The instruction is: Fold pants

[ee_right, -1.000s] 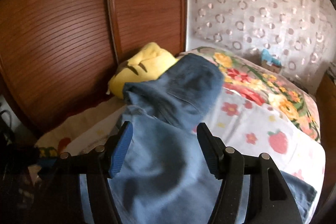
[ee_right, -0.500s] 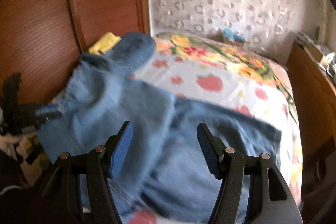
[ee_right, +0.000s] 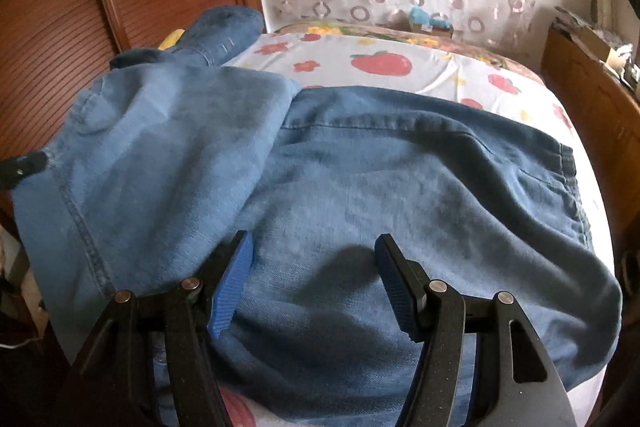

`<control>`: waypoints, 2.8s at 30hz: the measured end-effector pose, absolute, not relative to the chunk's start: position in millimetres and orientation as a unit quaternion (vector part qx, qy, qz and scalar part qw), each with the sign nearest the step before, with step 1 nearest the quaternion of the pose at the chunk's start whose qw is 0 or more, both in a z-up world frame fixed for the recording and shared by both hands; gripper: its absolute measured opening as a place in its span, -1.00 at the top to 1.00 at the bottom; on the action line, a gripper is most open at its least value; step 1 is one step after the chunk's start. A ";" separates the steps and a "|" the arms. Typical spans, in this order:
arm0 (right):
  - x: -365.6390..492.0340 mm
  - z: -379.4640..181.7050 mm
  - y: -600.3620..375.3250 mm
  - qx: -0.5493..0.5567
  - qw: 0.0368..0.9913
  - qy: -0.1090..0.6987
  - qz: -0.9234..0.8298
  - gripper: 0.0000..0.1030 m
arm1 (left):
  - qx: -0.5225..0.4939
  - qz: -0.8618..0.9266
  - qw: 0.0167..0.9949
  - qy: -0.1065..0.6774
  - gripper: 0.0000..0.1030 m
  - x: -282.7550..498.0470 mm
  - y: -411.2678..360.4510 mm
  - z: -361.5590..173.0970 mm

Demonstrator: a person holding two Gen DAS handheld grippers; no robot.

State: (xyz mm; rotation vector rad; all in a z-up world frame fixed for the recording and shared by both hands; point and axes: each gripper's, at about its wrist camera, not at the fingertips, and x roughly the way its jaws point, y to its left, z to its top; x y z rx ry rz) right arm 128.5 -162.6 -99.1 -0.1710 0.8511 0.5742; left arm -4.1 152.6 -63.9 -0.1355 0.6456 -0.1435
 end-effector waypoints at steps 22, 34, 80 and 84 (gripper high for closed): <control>122.0 -106.8 -161.8 -0.096 0.883 0.381 0.257 -0.27 | -0.081 -0.042 0.944 0.318 0.55 -8.2 179.9 -55.5; 120.4 -106.9 -160.1 -0.103 0.885 0.377 0.253 -0.26 | -0.074 -0.007 0.935 0.347 0.54 58.2 197.1 -75.8; 116.0 -107.3 -154.8 -0.127 0.891 0.360 0.244 -0.26 | -0.036 -0.024 0.948 0.315 0.48 67.7 183.4 -35.2; 115.7 -107.4 -154.9 -0.126 0.891 0.360 0.244 -0.26 | -0.040 -0.028 0.941 0.335 0.48 53.9 174.3 -51.9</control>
